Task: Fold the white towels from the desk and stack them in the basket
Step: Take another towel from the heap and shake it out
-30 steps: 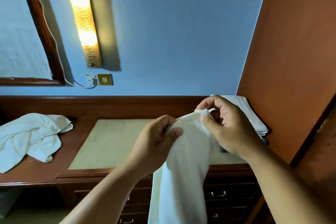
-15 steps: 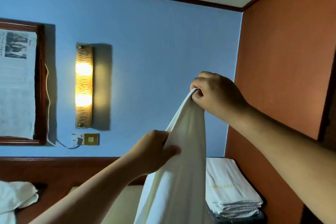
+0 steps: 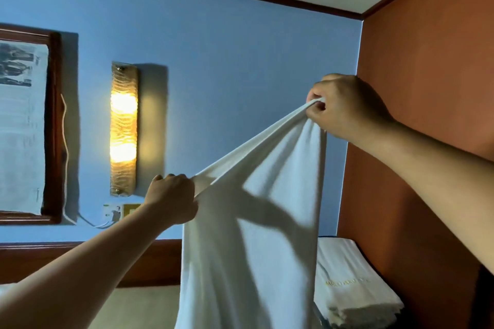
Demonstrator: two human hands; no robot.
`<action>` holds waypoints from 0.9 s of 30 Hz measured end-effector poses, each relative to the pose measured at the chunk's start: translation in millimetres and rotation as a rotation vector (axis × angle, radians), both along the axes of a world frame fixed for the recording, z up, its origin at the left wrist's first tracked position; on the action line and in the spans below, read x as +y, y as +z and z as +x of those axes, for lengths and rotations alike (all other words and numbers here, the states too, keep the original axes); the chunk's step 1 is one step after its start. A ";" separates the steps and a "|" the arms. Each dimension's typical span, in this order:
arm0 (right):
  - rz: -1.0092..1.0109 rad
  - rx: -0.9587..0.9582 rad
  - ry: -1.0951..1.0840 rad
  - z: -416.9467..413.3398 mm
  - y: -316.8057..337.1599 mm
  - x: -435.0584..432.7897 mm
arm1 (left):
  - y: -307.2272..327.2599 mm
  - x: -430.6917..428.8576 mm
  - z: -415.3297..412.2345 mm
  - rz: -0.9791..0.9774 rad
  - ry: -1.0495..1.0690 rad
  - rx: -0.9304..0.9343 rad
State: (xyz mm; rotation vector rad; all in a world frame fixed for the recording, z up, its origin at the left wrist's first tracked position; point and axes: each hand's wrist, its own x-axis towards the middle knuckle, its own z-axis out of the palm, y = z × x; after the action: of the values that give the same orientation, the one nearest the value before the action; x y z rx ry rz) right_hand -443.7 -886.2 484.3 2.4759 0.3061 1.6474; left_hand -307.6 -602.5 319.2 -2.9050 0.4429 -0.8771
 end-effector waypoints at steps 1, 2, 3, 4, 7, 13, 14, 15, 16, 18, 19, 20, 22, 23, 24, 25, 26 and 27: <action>0.016 -0.014 0.004 5.0 4.3 -1.8 | -4.6 10.1 9.7 -0.015 0.020 0.009; 0.031 -0.025 0.001 10.3 7.2 -3.1 | -9.9 20.7 19.2 -0.025 0.037 0.010; 0.048 -0.031 -0.002 16.0 8.8 -4.2 | -16.3 31.1 27.9 -0.024 0.061 0.017; 0.062 -0.033 -0.013 22.8 8.7 -4.8 | -24.2 42.1 36.4 -0.015 0.086 0.018; 0.090 -0.008 -0.060 39.6 5.4 -9.7 | -45.8 76.9 60.1 0.037 0.173 0.051; 0.232 0.092 -0.140 65.7 -27.0 -9.5 | -82.0 150.1 84.0 0.062 0.297 0.131; 0.274 0.117 -0.119 71.9 -37.3 -2.8 | -89.1 160.5 84.3 0.040 0.301 0.164; 0.336 0.142 -0.096 79.0 -48.9 6.3 | -96.6 168.6 82.5 -0.004 0.304 0.223; 0.403 0.182 -0.078 85.4 -61.2 16.7 | -105.5 173.9 79.9 -0.089 0.298 0.289; 0.605 0.280 -0.065 102.1 -86.2 36.6 | -122.9 179.4 75.5 -0.309 0.253 0.379; 0.747 0.340 -0.044 109.9 -97.5 45.1 | -129.2 179.9 71.2 -0.431 0.215 0.394; 0.907 0.410 -0.001 114.5 -107.3 52.7 | -133.0 176.8 66.5 -0.543 0.174 0.389; 1.142 0.478 0.087 120.1 -127.5 75.5 | -137.2 171.3 52.1 -0.772 0.109 0.372; 1.175 0.519 0.140 121.2 -135.7 87.8 | -137.4 167.4 43.6 -0.875 0.084 0.349; 1.170 0.570 0.199 120.2 -141.5 99.9 | -135.7 160.9 35.5 -0.948 0.057 0.310; 1.142 0.623 0.234 117.7 -147.3 114.1 | -131.5 153.8 26.6 -0.990 0.032 0.274; 1.049 0.678 0.271 114.3 -155.2 129.1 | -126.9 148.0 15.2 -1.002 0.006 0.242; 0.954 0.756 0.319 108.3 -163.7 142.8 | -120.5 138.2 5.5 -1.004 -0.034 0.219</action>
State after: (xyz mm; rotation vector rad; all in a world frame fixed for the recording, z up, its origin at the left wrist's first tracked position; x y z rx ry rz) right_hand -335.4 -743.4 320.5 3.9101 -0.0558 0.9284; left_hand -302.1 -464.2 198.7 -3.9327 0.0348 -0.9941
